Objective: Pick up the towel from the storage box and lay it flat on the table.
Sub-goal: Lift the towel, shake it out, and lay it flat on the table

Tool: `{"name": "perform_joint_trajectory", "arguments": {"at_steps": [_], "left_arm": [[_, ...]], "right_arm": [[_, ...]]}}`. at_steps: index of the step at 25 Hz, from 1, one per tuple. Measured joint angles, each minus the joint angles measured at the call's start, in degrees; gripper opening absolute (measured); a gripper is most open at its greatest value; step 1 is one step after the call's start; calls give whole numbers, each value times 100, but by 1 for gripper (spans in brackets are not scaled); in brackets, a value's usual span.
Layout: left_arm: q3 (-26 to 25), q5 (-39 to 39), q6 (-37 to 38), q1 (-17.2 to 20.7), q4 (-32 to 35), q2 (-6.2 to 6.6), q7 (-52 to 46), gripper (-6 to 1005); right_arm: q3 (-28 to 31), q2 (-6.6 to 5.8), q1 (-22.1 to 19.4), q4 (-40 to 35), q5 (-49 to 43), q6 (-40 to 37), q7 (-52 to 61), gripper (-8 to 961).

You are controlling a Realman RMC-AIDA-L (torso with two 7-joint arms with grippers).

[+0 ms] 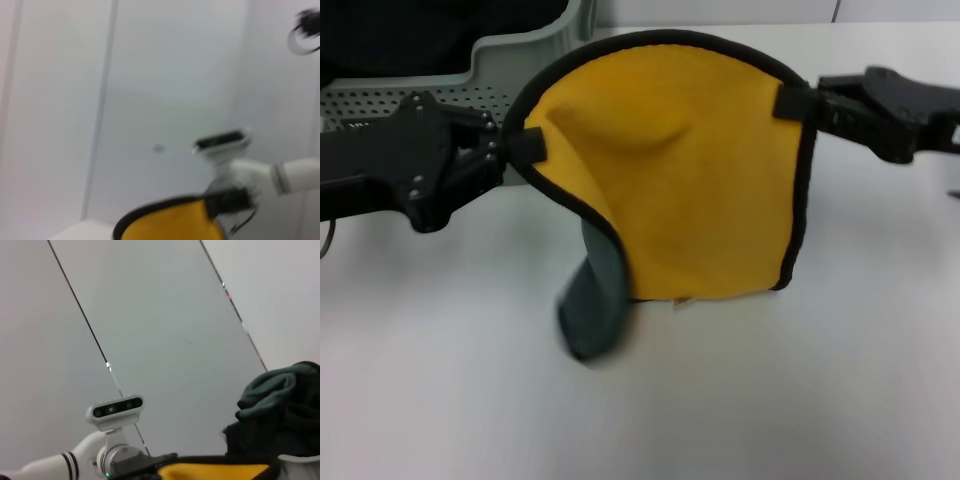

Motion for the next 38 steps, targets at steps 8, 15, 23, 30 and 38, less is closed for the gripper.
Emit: {"name": "perform_joint_trajectory", "arguments": {"at_steps": [8,15,23,30,38], "left_arm": [[-18,566,-1172,49,456,70,-655,24],[-15,831,-1051,107,850,66,-977,24],[-76,478,279,193,946,245,-879,24],[-904,658,0,-34,883,273,-891,25],[-916,509,619,-167,320,699,-860,25]], "right_arm": [[784,73,124,-1380,-1108,204,751,11],[1088,241,179,-1680,-1447,-377,1030,10],[1499,601,26,-1693,-1338,-1561,1231,11],[1564,555,273,-1516,-1936,-379,975,10],[1645,646,115,-1502,-1848,-958,956,10]]}}
